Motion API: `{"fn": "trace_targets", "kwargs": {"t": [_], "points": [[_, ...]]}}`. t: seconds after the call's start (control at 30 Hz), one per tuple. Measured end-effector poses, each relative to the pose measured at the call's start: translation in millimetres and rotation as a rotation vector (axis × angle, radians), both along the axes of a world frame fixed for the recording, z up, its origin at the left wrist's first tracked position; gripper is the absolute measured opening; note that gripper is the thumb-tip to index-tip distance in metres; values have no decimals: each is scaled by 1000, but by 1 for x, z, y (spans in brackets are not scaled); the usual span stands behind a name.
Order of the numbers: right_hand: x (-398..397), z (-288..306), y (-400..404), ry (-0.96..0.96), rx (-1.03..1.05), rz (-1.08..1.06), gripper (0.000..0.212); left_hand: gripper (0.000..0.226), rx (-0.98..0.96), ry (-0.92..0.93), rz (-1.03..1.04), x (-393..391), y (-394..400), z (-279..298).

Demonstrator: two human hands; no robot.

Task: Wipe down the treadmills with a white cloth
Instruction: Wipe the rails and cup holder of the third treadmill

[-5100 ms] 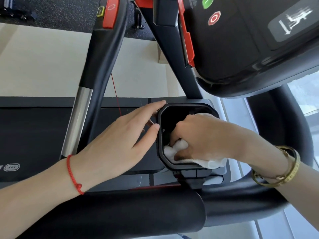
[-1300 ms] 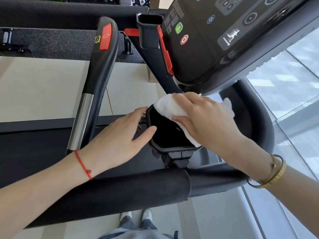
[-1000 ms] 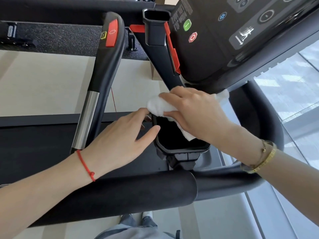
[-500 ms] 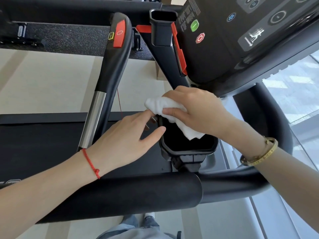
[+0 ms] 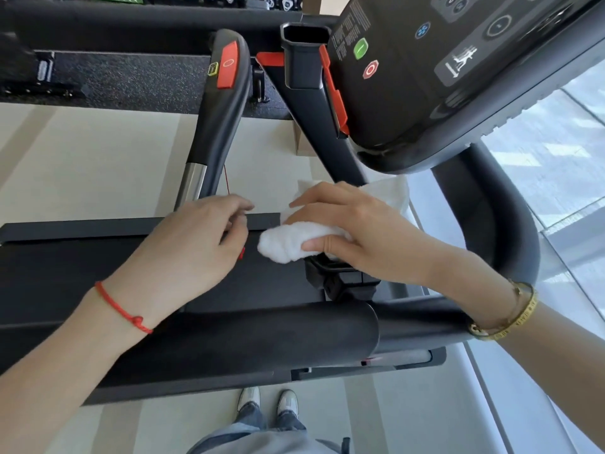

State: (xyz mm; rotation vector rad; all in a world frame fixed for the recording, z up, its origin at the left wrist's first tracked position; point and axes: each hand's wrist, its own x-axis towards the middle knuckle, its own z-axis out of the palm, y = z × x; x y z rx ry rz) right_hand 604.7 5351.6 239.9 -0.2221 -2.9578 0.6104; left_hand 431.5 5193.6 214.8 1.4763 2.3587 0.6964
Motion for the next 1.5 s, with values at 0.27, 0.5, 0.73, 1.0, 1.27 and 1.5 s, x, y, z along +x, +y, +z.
{"fn": "trace_targets", "kwargs": {"t": [0.27,0.5,0.73,1.0,1.27,1.5], "points": [[-9,1,-13,-74,170,-93,38,42,218,-135,-3,21,13,-1],[24,2,-30,-29,174,-214,39,46,174,-236,-153,27,22,-7],[53,4,-41,33,297,-547,48,61,127,-193,-273,32,37,-13],[70,3,-38,86,277,-794,55,67,126,-95,-291,39,47,-27],[48,-14,-11,25,87,-819,56,69,126,-92,-278,38,44,-28],[48,-15,0,-38,-59,-859,57,68,140,-81,-275,40,45,-28]]}}
